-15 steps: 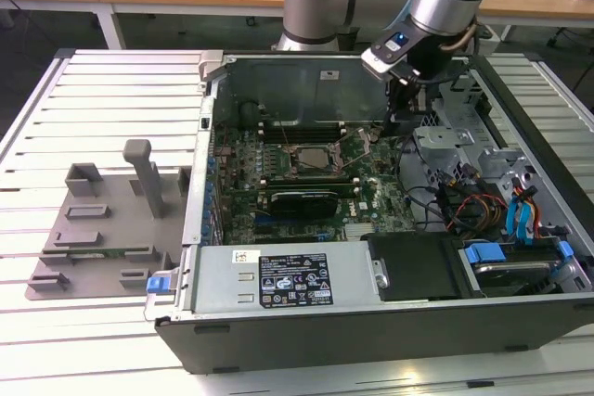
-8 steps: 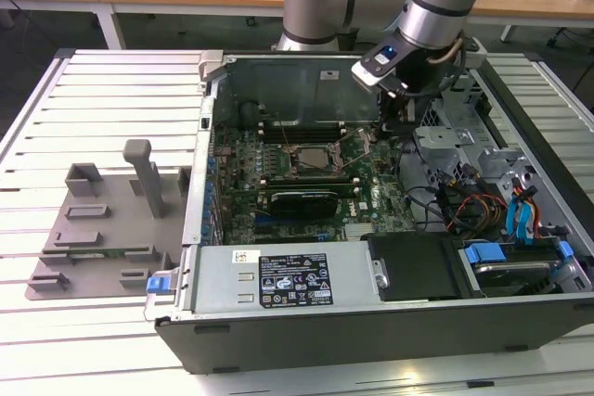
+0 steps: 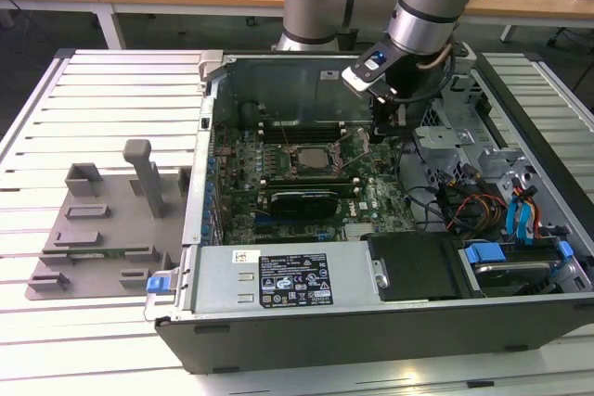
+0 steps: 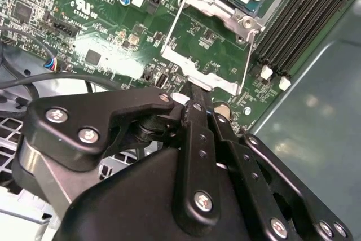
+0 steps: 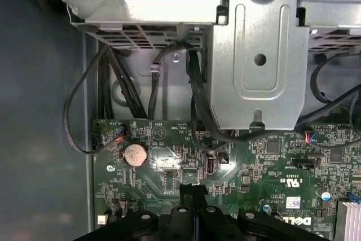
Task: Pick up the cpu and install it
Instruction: 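Close the cpu cover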
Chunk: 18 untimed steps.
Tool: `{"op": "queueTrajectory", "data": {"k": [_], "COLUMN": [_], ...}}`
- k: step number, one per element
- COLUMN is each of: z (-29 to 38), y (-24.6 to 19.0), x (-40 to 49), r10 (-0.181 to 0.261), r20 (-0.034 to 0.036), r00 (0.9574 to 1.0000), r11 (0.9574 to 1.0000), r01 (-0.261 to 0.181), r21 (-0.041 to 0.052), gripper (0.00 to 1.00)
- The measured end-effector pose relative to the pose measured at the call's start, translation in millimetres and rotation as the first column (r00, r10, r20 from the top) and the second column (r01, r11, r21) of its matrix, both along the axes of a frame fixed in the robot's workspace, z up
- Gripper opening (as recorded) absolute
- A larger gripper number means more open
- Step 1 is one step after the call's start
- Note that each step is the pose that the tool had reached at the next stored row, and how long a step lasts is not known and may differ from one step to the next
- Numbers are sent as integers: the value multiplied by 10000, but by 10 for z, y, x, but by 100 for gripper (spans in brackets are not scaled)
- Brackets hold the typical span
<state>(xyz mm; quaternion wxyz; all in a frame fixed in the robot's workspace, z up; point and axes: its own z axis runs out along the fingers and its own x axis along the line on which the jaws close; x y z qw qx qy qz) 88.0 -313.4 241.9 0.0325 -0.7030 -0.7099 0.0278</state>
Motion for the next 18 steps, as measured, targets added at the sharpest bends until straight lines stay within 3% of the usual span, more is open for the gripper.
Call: {"op": "queueTrajectory", "data": {"k": [6,18], "z": [0,0], "y": [0,0], "x": [-113,-231], "r10": [-1,0], "r20": [2,2], "r00": [10000,10000], "r11": [10000,10000], "r01": [1,0], "r21": [-1,0], "gripper": [11,11]}}
